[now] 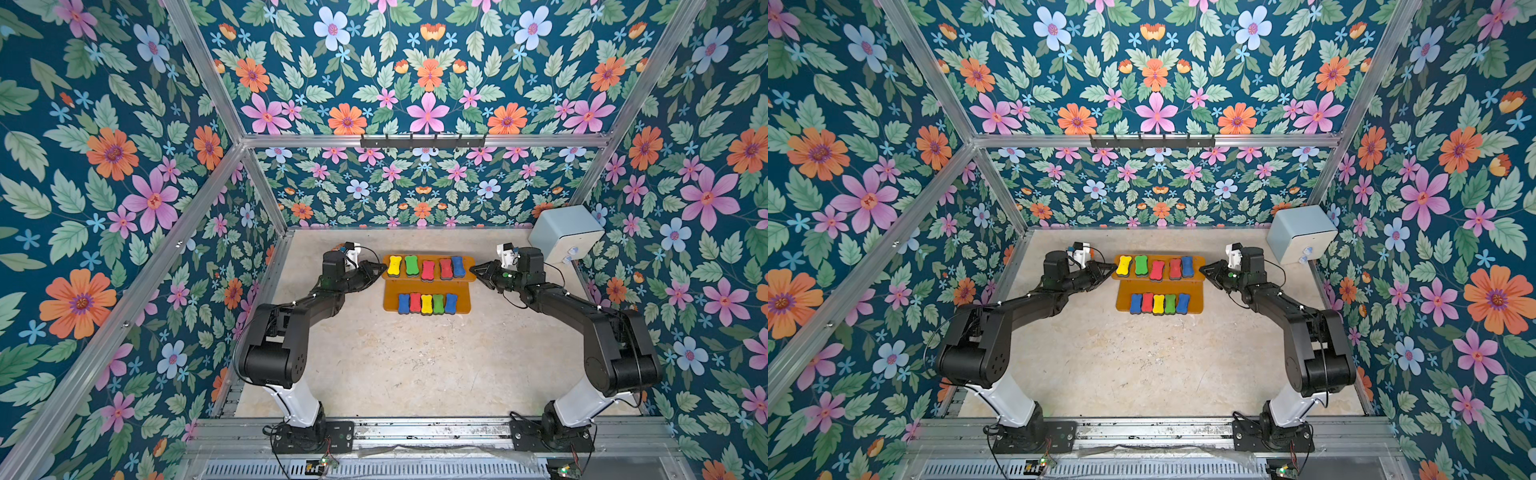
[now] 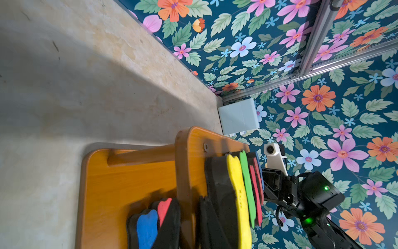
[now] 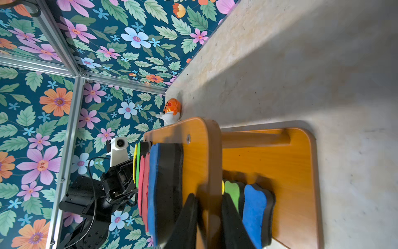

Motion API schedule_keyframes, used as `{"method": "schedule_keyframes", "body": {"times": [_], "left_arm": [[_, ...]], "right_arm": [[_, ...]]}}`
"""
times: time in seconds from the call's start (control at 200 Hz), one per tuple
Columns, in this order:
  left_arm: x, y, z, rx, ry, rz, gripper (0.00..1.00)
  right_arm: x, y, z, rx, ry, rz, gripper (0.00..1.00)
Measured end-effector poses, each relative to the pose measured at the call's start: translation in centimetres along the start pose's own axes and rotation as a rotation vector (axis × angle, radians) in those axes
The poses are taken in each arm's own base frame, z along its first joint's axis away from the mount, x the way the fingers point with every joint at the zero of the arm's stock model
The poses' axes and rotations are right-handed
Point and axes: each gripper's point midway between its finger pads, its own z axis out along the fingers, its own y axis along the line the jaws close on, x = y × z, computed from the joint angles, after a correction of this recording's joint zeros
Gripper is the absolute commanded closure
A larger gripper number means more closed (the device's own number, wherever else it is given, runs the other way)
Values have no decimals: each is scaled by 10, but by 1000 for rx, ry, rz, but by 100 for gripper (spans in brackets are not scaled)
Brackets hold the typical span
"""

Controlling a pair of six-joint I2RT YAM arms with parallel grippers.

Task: Remove the whiteboard erasers from the shelf
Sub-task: Move the shelf to the center of the board.

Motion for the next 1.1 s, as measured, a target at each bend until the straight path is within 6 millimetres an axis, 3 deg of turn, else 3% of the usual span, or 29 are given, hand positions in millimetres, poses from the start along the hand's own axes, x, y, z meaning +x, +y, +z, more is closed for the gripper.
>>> {"method": "schedule_keyframes", "body": {"times": [0.36,0.595,0.76,0.86,1.1], "left_arm": [[27,-8,-14,-18,-3,13,100],[31,-9,-14,-23,2,34,76],[41,-9,-15,-29,18,113,60],[46,-8,-18,-36,32,130,58],[38,-6,-28,-126,5,175,54]], "right_arm": [[11,-6,-18,23,-16,-36,100],[14,-8,-23,30,-24,-44,100],[14,-8,-24,25,-20,-54,94],[15,-9,-26,20,-9,-54,87],[11,-12,-32,35,-3,-52,79]]}}
